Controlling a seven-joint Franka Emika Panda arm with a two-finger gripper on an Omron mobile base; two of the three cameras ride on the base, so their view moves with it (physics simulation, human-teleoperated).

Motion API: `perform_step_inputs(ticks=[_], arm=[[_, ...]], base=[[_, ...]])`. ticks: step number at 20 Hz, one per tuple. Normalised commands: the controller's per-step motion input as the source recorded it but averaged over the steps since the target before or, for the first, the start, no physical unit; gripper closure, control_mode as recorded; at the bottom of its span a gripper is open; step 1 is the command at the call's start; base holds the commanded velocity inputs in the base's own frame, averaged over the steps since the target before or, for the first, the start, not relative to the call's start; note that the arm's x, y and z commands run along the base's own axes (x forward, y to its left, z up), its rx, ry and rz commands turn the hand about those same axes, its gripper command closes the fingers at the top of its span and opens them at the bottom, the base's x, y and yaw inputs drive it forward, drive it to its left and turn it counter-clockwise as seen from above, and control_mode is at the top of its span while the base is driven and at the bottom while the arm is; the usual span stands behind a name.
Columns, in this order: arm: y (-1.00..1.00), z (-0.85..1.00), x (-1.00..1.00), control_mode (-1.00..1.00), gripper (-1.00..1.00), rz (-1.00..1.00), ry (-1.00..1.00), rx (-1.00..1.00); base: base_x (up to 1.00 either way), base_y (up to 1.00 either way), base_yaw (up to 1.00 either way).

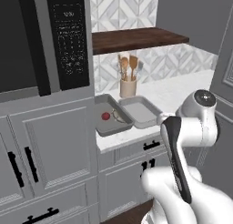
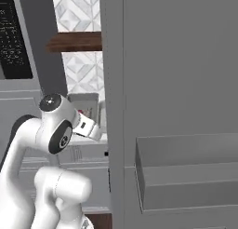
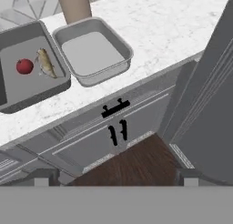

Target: Place one tomato and one fish in each tupperware on the nearby counter, to pack two identical lunches.

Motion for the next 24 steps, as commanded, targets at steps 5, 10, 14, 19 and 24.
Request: perform_step_inputs(ticks=[5, 10, 14, 19, 24], arm=[[0.00, 0.00, 0.00, 1.00, -1.00, 0.00, 0.00, 0.00], [0.00, 0.00, 0.00, 1.00, -1.00, 0.00, 0.00, 0.00], [0.00, 0.00, 0.00, 1.00, -1.00, 0.00, 0.00, 0.00], [0.00, 0.00, 0.00, 1.00, -1.00, 0.00, 0.00, 0.00], [0.00, 0.00, 0.00, 1.00, -1.00, 0.00, 0.00, 0.00]], base=[[-1.00, 0.11, 0.21], [-1.00, 0.16, 0.36], [-1.00, 0.24, 0.03], [-1.00, 0.38, -0.17], [-0.54, 0.07, -0.88]])
